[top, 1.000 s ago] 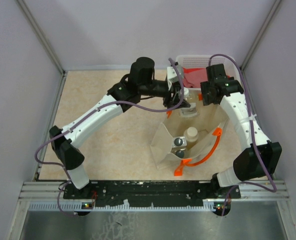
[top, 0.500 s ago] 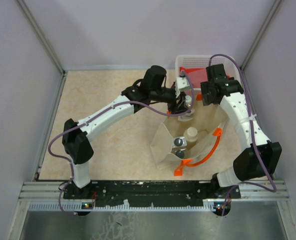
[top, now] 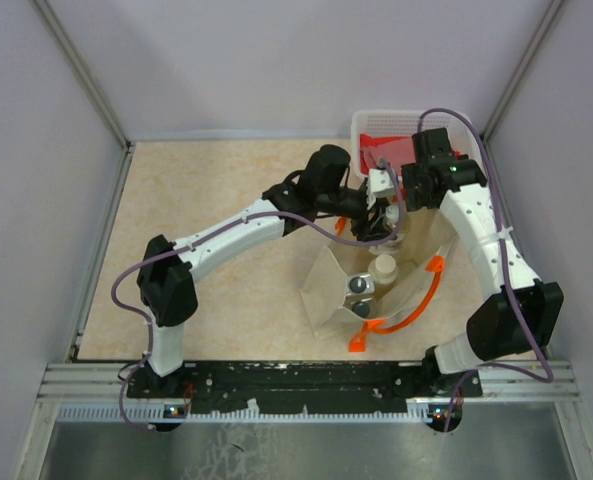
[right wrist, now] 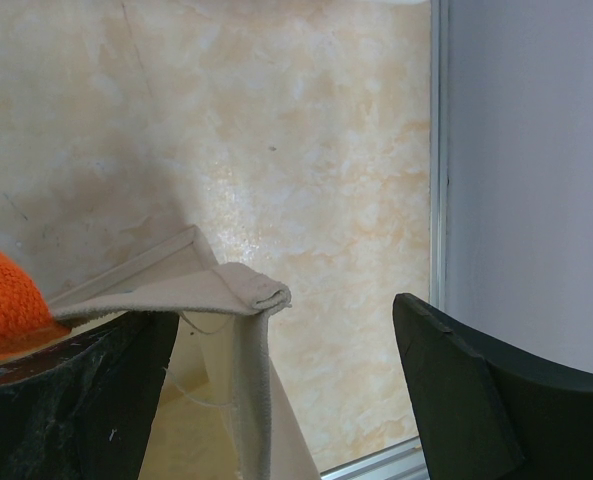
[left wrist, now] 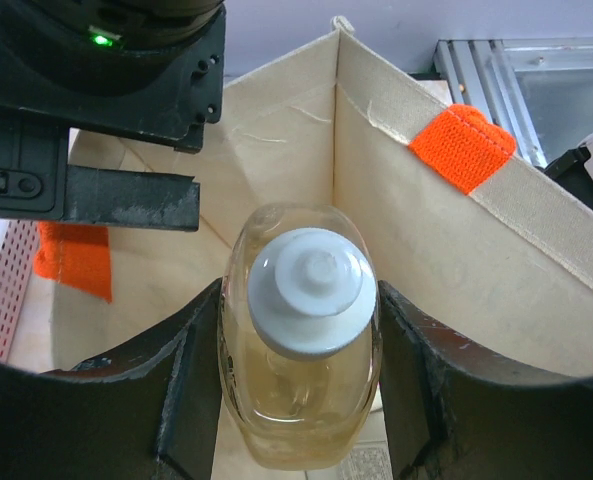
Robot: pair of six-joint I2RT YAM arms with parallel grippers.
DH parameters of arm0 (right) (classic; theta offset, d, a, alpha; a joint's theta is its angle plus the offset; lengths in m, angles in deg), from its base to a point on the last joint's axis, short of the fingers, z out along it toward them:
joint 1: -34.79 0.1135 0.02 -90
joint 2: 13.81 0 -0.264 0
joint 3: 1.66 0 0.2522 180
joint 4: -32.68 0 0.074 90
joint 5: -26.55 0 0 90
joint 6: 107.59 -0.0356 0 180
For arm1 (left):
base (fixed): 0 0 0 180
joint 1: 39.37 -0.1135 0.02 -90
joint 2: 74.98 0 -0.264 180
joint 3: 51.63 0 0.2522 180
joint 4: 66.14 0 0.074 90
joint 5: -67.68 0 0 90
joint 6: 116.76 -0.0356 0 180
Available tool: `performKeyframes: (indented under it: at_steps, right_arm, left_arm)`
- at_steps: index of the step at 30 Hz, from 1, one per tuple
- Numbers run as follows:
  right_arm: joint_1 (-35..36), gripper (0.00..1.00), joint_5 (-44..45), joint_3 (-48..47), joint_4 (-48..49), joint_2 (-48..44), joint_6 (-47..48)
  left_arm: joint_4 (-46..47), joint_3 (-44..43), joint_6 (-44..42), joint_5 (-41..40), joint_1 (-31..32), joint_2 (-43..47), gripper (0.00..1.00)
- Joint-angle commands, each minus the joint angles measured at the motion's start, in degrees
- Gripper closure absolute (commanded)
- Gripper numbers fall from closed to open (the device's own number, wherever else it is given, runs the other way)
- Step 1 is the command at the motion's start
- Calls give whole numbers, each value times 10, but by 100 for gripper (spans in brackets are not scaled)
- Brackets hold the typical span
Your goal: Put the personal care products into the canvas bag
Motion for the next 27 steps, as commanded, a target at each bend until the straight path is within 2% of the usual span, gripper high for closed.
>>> performKeyframes:
  at_steps: [1,6,14,21,27]
  right_arm:
    - [-6,12,10,-11,18,1,2]
    - [-6,12,7,-5,21,1,6]
    - [-7,12,4,4,29,6,16]
    - [-7,12,9,-3,32,20,27]
    - [-7,11,1,-12,32,30,28]
  left_arm:
    - [103,19,8,38,5,6,100]
    - [140,38,3,63,5,-13,100]
    - [124,26,-37,17,5,-20,100]
    - [146,-17,-17,50,6,-38,100]
    - [192,-1,19,88,5,-51,100]
